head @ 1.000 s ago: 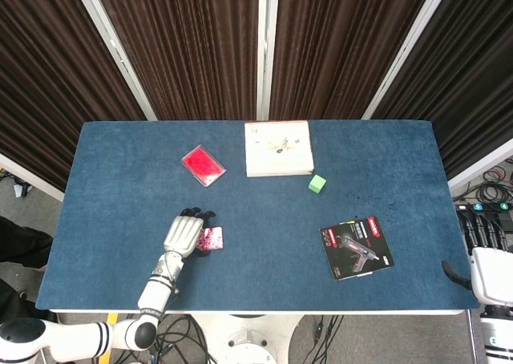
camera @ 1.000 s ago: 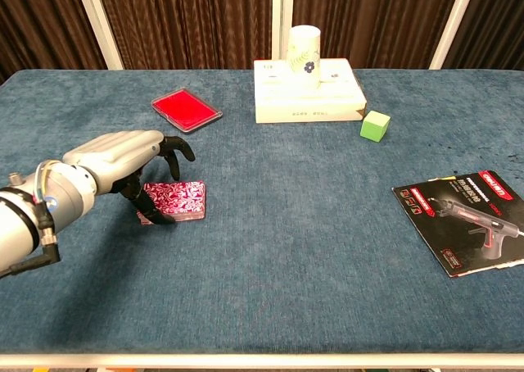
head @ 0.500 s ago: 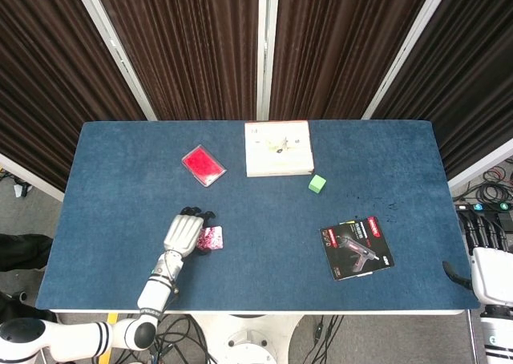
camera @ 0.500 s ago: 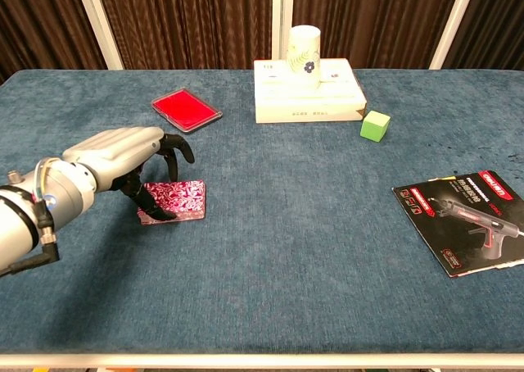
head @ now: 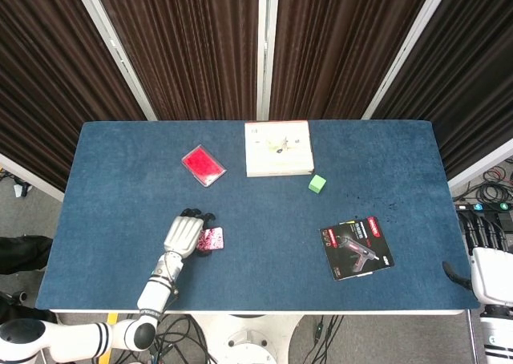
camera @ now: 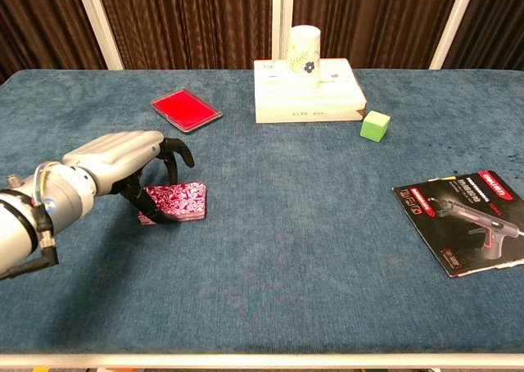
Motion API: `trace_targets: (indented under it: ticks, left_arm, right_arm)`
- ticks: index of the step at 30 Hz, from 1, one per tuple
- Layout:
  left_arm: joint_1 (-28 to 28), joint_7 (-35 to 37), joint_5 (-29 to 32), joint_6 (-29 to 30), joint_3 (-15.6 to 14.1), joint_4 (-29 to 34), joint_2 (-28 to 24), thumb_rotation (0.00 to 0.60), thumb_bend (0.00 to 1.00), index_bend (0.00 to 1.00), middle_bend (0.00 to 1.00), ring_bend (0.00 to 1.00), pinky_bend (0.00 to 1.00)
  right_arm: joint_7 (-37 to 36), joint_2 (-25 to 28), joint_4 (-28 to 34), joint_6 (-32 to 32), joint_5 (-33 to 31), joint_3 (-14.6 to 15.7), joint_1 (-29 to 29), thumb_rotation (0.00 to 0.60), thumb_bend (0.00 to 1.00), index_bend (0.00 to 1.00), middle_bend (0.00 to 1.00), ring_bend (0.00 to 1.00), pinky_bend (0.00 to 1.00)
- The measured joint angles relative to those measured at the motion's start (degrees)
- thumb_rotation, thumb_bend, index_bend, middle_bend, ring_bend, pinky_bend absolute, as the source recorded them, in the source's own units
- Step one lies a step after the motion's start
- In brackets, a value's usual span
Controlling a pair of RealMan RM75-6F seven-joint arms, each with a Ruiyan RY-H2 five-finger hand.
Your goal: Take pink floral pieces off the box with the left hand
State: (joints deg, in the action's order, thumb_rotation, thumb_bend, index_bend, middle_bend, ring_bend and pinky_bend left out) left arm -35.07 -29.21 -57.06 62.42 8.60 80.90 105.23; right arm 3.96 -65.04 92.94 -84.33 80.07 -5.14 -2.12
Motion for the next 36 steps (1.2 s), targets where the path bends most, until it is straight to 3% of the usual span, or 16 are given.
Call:
trace_targets:
  ticks: [7, 27, 36]
  left_arm:
    - [0.12, 0.44, -0.35, 0.46, 0.37, -0.51, 0.38, 0.6, 0.18, 0.3, 0.47, 0.22, 0.2]
    - [0.59, 2.06, -1.93, 1.36, 1.1, 1.27, -0.91, 0.6, 0.19, 0.32, 0.5, 0.24, 0.2]
    - [0.16, 4.65, -1.27, 0.84, 4.84, -0.54, -5.01, 0.6, 0.19, 0.32, 0.5, 0.24, 0.2]
  right_arm:
    - [-0.27, -0.03, -0.21, 0.05, -0.12, -0.04, 0.04, 0.6, 0.14, 0.0, 0.0, 0.0, 0.0]
    - [-0.13, -0.15, -0.25, 0.1, -0.19, -0.08, 0.02, 0.6, 0.14, 0.0, 0.0, 0.0, 0.0]
    - [0.19, 0.21, 0.37, -0.61, 0.19, -0.19, 0.19, 0.6, 0.14, 0.0, 0.0, 0.0, 0.0]
